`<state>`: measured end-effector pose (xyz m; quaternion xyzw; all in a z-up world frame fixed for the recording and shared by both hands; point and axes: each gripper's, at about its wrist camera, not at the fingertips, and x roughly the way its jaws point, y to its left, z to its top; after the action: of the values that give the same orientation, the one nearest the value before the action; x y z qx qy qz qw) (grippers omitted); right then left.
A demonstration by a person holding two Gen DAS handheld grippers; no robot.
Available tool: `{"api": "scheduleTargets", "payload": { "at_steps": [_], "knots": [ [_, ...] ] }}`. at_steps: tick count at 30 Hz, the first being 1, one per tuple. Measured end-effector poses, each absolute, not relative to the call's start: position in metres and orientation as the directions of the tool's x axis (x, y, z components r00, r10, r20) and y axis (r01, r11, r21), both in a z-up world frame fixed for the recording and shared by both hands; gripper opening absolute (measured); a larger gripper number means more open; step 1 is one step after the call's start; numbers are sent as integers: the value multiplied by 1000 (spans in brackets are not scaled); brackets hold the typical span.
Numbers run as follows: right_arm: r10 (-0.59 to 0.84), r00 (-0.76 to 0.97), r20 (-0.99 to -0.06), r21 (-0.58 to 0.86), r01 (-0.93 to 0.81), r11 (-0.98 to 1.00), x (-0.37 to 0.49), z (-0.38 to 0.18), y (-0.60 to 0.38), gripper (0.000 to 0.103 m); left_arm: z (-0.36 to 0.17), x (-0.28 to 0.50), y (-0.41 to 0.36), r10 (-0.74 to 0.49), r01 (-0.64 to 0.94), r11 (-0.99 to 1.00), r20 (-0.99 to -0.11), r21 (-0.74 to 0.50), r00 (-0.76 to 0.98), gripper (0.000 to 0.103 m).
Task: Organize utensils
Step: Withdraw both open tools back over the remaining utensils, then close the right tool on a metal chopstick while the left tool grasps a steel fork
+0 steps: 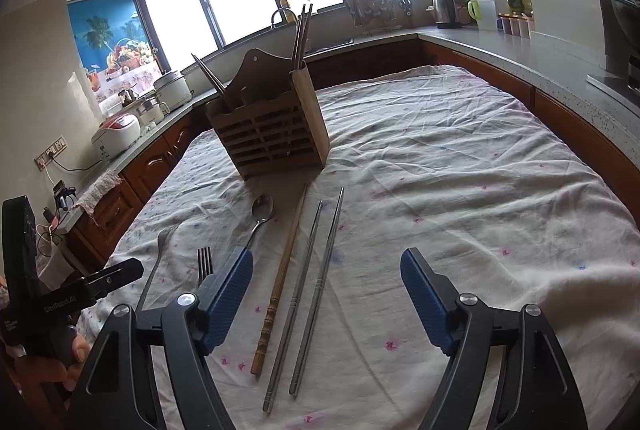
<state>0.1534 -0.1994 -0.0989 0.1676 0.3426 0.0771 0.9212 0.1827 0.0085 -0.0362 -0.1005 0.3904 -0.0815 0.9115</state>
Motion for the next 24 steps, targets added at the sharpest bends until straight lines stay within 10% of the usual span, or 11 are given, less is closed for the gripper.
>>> {"api": "scheduleTargets", "payload": {
  "at_steps": [24],
  "knots": [
    [290,630,-721,339,-46,940,225,-126,-186,33,-72,244,-17,-286,135,958,-786,-254,547,52]
  ]
}}
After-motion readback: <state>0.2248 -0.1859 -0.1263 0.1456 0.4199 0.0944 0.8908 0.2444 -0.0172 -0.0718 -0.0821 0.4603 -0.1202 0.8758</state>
